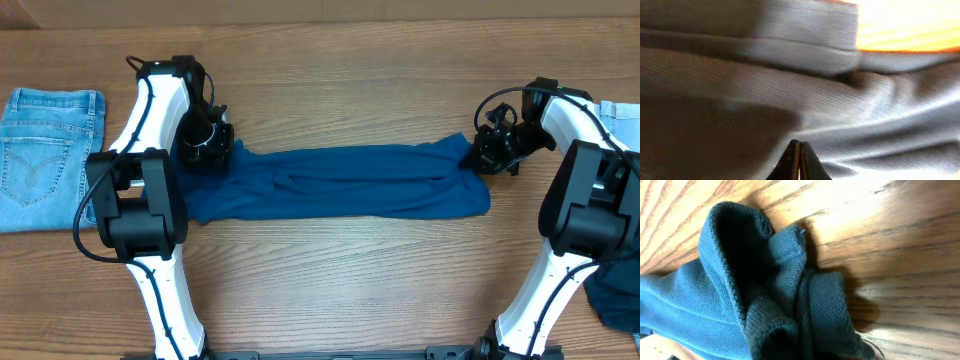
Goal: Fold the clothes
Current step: 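Fold the strip's right end leftward toward the middle with right gripper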
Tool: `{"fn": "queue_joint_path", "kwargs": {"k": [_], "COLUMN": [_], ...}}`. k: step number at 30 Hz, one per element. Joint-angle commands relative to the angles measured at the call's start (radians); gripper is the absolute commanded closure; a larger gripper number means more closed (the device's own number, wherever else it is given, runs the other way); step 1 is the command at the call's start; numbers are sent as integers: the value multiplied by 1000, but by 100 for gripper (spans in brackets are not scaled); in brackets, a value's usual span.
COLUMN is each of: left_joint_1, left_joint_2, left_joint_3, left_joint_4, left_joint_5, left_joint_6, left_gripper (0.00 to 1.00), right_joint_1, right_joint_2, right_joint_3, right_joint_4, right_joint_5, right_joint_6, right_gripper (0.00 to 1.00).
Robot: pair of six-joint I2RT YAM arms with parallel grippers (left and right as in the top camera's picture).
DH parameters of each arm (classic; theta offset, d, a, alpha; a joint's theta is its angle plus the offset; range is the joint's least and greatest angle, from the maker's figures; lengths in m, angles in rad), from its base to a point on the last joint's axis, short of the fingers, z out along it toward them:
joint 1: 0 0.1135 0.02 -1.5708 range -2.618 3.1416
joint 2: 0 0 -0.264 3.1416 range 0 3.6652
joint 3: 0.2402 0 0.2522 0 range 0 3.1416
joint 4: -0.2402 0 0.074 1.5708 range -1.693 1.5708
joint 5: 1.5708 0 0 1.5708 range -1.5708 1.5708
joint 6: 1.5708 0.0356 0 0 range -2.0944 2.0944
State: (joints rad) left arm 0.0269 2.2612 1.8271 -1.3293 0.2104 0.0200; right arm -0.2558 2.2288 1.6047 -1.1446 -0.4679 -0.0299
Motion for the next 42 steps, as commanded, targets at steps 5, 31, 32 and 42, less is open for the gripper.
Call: {"fn": "queue_joint_path", "kwargs": {"k": [5, 31, 32, 42], "left_joint_1": [3, 2, 3, 3], "left_joint_2": [-169, -236, -236, -236], "left_joint_3": [120, 121, 121, 121], "left_joint_4": [16, 20, 19, 4], "left_joint_5": [131, 131, 131, 132], "left_joint_6": [56, 54, 50, 46], "left_gripper": [88, 78, 78, 78], "right_joint_1": [-105, 513, 528, 641], "right_joint_2": [-88, -91, -91, -58], "right_joint_3": [136, 489, 489, 489], "right_joint_4": [-17, -431, -420, -281], "right_joint_5": [138, 303, 303, 303], "right_joint_6": [9, 304, 322, 428], "right_gripper": [96, 96, 95, 95]}}
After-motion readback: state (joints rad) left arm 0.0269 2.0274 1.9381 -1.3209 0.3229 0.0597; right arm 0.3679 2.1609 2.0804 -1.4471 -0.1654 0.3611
